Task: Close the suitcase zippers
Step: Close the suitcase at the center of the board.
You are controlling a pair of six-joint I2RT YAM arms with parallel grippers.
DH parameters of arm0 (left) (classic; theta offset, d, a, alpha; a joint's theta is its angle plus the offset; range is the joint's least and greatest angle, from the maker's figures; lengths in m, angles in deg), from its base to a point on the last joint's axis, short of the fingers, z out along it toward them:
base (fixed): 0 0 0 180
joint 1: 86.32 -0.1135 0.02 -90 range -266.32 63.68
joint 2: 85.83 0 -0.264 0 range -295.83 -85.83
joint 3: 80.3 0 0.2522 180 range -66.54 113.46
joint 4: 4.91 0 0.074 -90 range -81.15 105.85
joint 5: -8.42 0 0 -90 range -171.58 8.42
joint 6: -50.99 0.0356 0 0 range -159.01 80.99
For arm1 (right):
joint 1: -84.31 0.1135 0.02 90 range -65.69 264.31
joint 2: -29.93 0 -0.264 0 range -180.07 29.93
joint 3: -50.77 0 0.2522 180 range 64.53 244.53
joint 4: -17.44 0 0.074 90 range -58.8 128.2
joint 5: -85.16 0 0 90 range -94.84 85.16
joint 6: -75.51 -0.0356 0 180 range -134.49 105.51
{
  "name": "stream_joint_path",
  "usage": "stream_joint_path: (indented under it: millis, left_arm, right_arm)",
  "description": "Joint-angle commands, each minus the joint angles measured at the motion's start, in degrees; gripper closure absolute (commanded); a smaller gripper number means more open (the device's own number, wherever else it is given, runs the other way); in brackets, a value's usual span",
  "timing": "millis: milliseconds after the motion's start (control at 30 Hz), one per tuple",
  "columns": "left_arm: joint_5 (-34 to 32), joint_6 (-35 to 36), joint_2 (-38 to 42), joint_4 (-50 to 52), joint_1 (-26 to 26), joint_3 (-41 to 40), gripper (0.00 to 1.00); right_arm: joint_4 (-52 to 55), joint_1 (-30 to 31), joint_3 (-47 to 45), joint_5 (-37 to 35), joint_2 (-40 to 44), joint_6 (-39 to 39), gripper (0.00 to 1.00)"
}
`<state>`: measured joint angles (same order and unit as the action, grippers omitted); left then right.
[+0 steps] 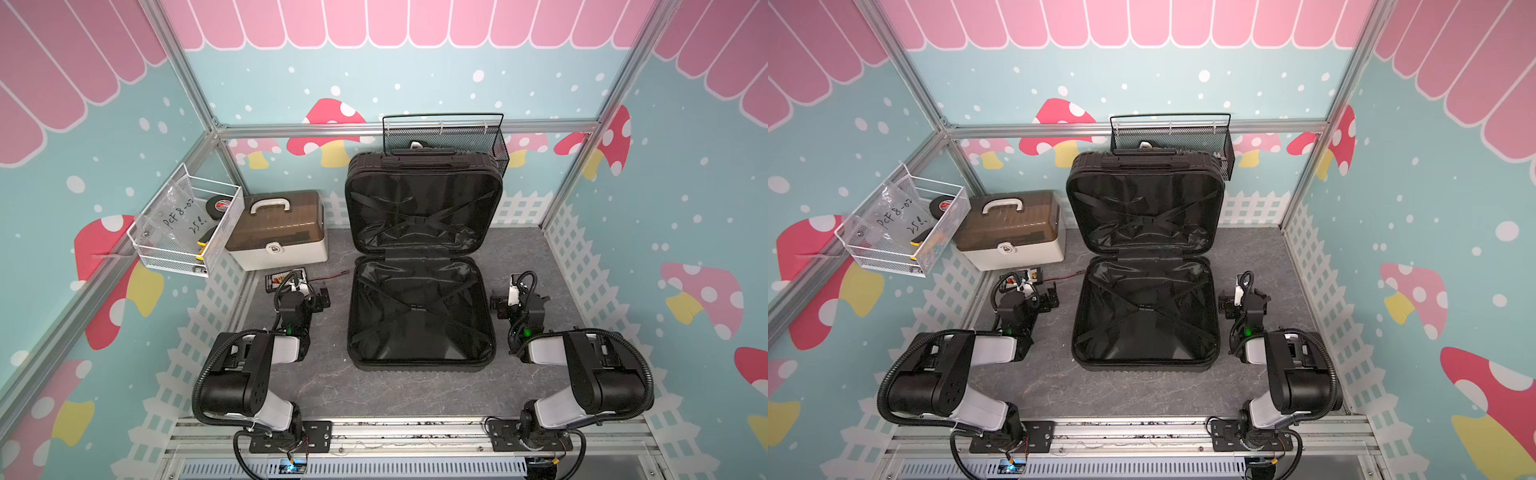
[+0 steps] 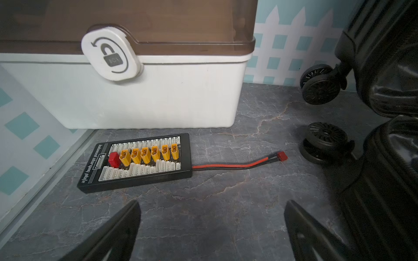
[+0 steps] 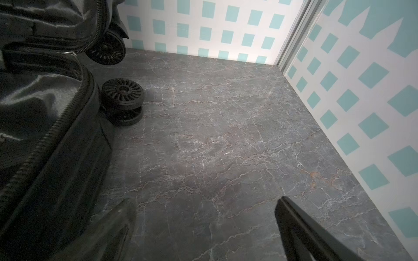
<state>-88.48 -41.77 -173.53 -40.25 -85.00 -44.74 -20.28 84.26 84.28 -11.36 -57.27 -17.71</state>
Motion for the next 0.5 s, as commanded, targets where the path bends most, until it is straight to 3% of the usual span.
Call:
stream_joint_path:
  millis: [0,467]
  left_arm:
    - [-1.01,0.82,-0.35,-0.47,0.43,1.14,0.0]
    - [-0.75,0.4,-0.33,-0.21,0.04,1.23,0.0]
  right_arm:
    - [-1.07,-0.12,0.99,0.21,-0.13,1.03,0.01]
    - [-1.04,-0.12,0.94,0.2,-0.17,1.01,0.01]
